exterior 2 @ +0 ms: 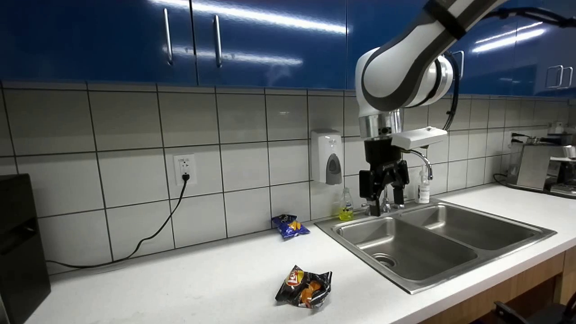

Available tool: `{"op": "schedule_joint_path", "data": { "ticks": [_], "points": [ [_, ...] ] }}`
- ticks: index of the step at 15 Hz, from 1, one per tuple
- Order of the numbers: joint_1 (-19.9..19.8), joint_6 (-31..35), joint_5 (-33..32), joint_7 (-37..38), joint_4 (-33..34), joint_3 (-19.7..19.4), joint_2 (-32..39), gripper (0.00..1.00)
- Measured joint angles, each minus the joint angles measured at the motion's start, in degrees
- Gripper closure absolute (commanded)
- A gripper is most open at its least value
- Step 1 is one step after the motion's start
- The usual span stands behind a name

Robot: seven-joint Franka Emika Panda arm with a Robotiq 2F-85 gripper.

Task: Put the black packet inside the sink

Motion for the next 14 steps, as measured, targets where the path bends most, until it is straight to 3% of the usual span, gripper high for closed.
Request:
{"op": "schedule_joint_path", "data": {
  "ticks": [8, 14],
  "points": [
    [3.14, 12.90, 5.22, -7.82, 0.16, -0.03, 14.19, 0.00],
    [4.48, 17.34, 7.11, -14.40, 3.32, 0.68, 22.92, 0.00]
  ]
}}
